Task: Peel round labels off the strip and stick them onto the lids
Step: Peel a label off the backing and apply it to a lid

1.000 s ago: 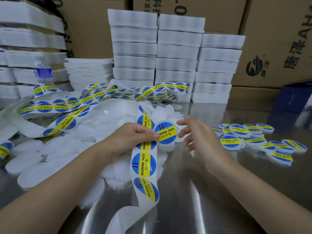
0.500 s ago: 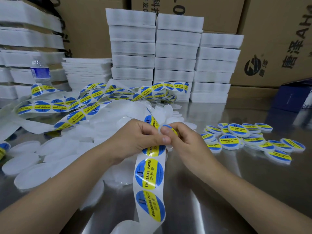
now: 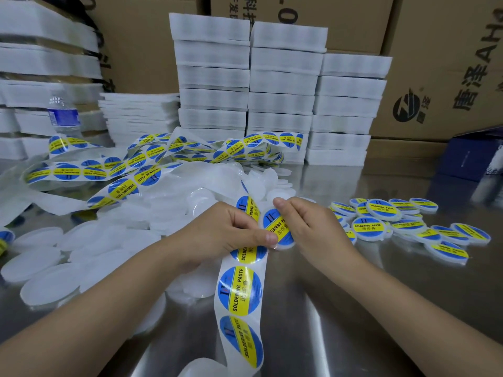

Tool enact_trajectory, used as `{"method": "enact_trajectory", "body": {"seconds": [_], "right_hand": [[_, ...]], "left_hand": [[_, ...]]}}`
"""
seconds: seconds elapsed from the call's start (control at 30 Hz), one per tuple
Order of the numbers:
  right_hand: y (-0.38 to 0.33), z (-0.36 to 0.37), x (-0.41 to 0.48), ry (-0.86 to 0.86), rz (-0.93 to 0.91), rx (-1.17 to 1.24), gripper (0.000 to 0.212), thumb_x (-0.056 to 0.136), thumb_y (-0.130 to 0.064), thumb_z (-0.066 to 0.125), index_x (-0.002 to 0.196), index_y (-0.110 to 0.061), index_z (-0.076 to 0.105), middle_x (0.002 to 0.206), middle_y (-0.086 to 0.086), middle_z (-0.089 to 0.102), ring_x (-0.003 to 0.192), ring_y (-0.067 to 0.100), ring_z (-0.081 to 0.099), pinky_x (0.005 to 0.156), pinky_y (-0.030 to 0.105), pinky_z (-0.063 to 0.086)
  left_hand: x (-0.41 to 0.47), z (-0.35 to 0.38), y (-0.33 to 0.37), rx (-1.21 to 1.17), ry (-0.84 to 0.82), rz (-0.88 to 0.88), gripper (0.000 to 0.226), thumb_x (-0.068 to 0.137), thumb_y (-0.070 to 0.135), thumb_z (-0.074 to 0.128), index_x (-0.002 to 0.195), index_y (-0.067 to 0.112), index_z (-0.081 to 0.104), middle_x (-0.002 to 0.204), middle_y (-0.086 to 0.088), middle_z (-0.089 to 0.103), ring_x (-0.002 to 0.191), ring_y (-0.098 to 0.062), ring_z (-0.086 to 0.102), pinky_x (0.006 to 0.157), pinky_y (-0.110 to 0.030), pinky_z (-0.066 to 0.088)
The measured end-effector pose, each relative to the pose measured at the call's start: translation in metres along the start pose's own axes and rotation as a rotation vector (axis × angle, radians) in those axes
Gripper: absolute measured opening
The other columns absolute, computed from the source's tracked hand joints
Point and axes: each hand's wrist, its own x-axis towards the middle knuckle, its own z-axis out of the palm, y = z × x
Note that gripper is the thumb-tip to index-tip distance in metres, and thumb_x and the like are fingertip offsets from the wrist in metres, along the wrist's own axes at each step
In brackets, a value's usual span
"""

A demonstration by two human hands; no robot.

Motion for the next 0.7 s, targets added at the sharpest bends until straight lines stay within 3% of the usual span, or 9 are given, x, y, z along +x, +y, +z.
{"method": "enact_trajectory", "body": {"seconds": [0.13, 0.23, 0.33, 0.4, 0.5, 0.57, 0.7], "right_hand": [[0.001, -0.001, -0.002, 0.027, -0.037, -0.007, 0.042, 0.096, -0.042, 0.039, 0.067, -0.013, 0.047, 0.059, 0.0, 0.047, 0.063, 0.021, 0.044, 0.063, 0.039, 0.037], [0.002, 0.0, -0.005, 0.0, -0.056, 0.036, 0.032, 0.091, -0.059, 0.039, 0.096, -0.034, 0.058, 0.068, -0.014, 0.058, 0.068, 0.004, 0.051, 0.065, 0.031, 0.042], [0.002, 0.0, -0.005, -0.066, -0.068, -0.025, 0.059, 0.068, -0.077, 0.043, 0.12, -0.048, 0.044, 0.079, -0.03, 0.06, 0.073, -0.004, 0.054, 0.069, 0.024, 0.043], [0.003, -0.001, -0.005, -0.074, -0.089, -0.049, 0.069, 0.06, -0.077, 0.052, 0.121, -0.05, 0.04, 0.09, -0.028, 0.062, 0.077, -0.004, 0.055, 0.073, 0.025, 0.044], [0.004, -0.004, -0.003, -0.063, -0.126, -0.102, 0.069, 0.061, -0.068, 0.063, 0.123, -0.048, 0.041, 0.074, -0.039, 0.055, 0.065, -0.007, 0.051, 0.063, 0.016, 0.034], [0.006, -0.006, -0.001, -0.055, -0.123, -0.127, 0.063, 0.065, -0.059, 0.068, 0.121, -0.048, 0.042, 0.072, -0.037, 0.055, 0.064, -0.004, 0.053, 0.061, 0.018, 0.036], [0.011, -0.009, 0.004, 0.039, -0.092, -0.116, 0.058, 0.065, -0.055, 0.071, 0.117, -0.046, 0.046, 0.083, -0.03, 0.059, 0.068, -0.007, 0.053, 0.063, 0.016, 0.04]], "left_hand": [[0.001, -0.002, -0.001, -0.062, 0.002, 0.001, 0.023, 0.058, 0.052, 0.077, 0.065, 0.03, 0.078, 0.067, 0.007, 0.073, 0.061, 0.001, 0.063, 0.061, -0.009, 0.046], [0.002, -0.004, -0.002, -0.112, 0.039, 0.016, 0.033, 0.053, 0.055, 0.074, 0.069, 0.026, 0.079, 0.078, 0.003, 0.076, 0.069, -0.002, 0.067, 0.065, -0.01, 0.048], [0.004, -0.006, -0.004, -0.091, 0.101, -0.006, 0.033, 0.052, 0.055, 0.081, 0.064, 0.024, 0.077, 0.069, 0.004, 0.073, 0.061, -0.004, 0.062, 0.062, -0.012, 0.047], [0.005, -0.006, -0.005, -0.092, 0.119, -0.022, 0.032, 0.05, 0.053, 0.082, 0.06, 0.023, 0.075, 0.062, 0.004, 0.068, 0.057, -0.004, 0.059, 0.058, -0.013, 0.047], [0.005, -0.006, -0.006, -0.094, 0.153, -0.026, 0.036, 0.048, 0.056, 0.075, 0.062, 0.023, 0.076, 0.063, 0.004, 0.069, 0.057, -0.004, 0.06, 0.057, -0.013, 0.047], [0.007, -0.005, -0.007, -0.105, 0.193, -0.022, 0.033, 0.049, 0.054, 0.073, 0.064, 0.024, 0.077, 0.065, 0.004, 0.071, 0.058, -0.003, 0.062, 0.057, -0.011, 0.047], [0.007, -0.006, -0.009, -0.098, 0.206, 0.0, 0.035, 0.054, 0.056, 0.07, 0.073, 0.028, 0.079, 0.081, 0.004, 0.076, 0.074, -0.005, 0.069, 0.067, -0.013, 0.052]]}}
